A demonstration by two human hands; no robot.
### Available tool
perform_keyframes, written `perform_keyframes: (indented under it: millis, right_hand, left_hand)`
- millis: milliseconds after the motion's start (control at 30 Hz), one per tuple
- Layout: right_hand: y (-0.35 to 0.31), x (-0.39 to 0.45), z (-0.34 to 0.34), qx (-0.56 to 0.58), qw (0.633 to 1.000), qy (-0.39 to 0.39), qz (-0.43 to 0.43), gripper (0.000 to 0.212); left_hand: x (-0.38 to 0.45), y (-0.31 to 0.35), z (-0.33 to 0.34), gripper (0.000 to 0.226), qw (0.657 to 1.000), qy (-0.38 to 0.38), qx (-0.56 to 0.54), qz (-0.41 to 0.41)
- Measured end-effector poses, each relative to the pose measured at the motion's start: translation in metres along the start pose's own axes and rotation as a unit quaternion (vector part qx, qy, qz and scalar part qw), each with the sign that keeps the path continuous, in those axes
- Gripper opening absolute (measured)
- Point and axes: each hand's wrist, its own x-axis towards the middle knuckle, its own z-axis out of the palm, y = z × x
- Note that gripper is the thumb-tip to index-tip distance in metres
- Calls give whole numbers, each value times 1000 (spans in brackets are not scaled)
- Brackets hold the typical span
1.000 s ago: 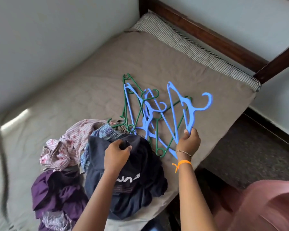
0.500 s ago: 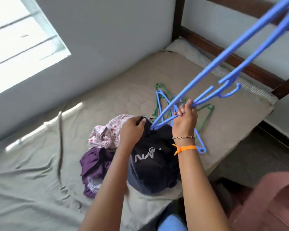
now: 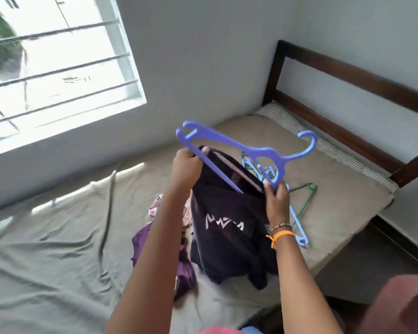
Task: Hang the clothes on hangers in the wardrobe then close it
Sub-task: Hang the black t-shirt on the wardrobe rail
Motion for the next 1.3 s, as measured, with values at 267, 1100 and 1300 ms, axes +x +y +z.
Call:
perform_keyframes:
  millis: [267,1100,1300]
  right_hand:
    - [-1,1,-26,-109,994,-10,18,29]
    - [-15,7,-97,-507,857,41,-85,29]
    - [-40,7,-88,-455,878,-146,-41,19]
  left_hand:
    - [-5,-6,-23,86,914,-175,-284,-231]
    - [1,-36,29,15,960,-64,-121,-243]
    - [0,-37,49,33,994,-25,102,-27]
